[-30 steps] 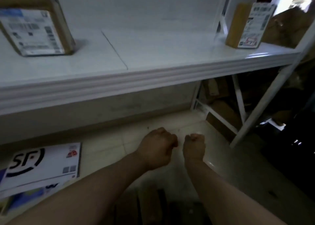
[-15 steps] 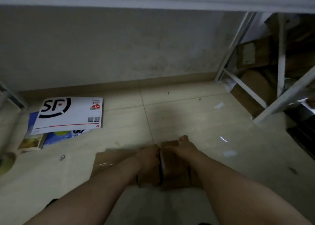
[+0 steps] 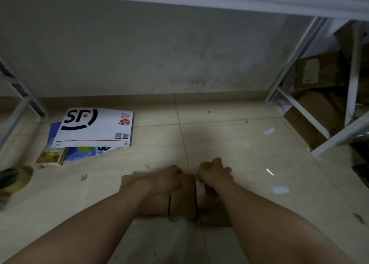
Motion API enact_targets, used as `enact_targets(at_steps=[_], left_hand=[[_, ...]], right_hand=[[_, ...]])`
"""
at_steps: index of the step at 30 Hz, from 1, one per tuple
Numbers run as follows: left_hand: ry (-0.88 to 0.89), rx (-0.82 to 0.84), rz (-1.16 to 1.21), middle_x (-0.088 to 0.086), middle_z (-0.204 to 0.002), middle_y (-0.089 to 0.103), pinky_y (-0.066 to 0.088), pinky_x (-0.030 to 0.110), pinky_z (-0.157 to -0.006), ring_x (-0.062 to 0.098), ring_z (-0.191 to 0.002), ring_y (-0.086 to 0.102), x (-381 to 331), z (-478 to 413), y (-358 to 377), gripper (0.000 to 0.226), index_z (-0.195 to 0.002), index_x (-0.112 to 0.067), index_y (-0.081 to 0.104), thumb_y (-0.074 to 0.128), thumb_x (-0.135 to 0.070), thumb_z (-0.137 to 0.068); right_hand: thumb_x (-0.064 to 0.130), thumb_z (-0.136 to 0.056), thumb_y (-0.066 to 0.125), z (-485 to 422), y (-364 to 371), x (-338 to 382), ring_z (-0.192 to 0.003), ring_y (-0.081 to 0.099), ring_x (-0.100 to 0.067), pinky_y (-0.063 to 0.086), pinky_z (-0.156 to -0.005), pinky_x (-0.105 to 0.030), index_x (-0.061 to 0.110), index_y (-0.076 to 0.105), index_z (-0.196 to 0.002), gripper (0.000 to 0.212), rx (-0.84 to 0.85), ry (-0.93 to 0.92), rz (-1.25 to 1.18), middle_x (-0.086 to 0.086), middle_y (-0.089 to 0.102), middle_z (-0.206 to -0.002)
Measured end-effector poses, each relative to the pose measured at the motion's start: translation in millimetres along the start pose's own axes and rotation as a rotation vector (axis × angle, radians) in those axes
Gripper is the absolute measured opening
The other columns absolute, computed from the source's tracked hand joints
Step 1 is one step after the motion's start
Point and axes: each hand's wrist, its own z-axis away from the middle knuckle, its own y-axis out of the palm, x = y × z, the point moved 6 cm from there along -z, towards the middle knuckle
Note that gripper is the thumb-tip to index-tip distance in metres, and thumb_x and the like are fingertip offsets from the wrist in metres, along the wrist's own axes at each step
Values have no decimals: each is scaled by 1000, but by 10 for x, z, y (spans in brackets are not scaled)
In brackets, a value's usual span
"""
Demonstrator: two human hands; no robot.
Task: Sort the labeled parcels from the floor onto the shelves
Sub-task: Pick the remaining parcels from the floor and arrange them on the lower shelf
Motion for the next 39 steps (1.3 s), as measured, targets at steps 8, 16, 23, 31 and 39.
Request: enact_targets(at_steps=[8, 16, 23, 31, 39], left_hand=[[92, 125, 866, 11, -129, 59, 43, 53, -104, 33, -120, 55, -454, 455, -188, 74, -133, -24, 54, 76, -47, -66], [392, -471, 744, -5, -112, 55, 57, 21, -62, 10, -101, 56, -523, 631, -970, 78, -125, -22, 36, 80, 8, -68], [450, -459, 630, -9, -114, 52, 56, 20, -56, 8, -101, 54, -376, 680, -1078, 88, -133, -36, 35, 77, 11, -70], [361, -210, -9, 5, -128, 55, 53, 49, -95, 26, -117, 57, -448, 680, -971, 120, -151, -50, -2, 75, 1, -74], [363, -448, 398, 6, -150, 34, 44, 37, -98, 27, -137, 34, -283, 678, -1147, 113, -151, -36, 11, 86, -15, -70]], right_hand=[[-4, -66, 58, 432, -573, 874, -104, 62, -34, 59, -62, -41, 30, 43, -113, 60, 241, -265, -1027, -14, 62, -117], [18, -67, 66, 488, -541, 969, -125, 47, -30, 37, -96, -51, 24, 50, -132, 67, 293, -281, -1009, -10, 53, -130], [61, -69, 69, 658, -507, 1234, -125, 48, -21, 36, -94, -45, 37, 53, -128, 65, 296, -421, -761, 3, 55, -131], [44, -58, 93, 910, -262, 1374, -145, 29, -26, 41, -108, -39, 50, 25, -150, 115, 555, -686, -219, -3, 30, -159], [58, -72, 79, 678, -284, 1215, -101, 65, -24, 59, -64, -32, 40, 54, -129, 65, 387, -461, -327, 2, 64, -112]])
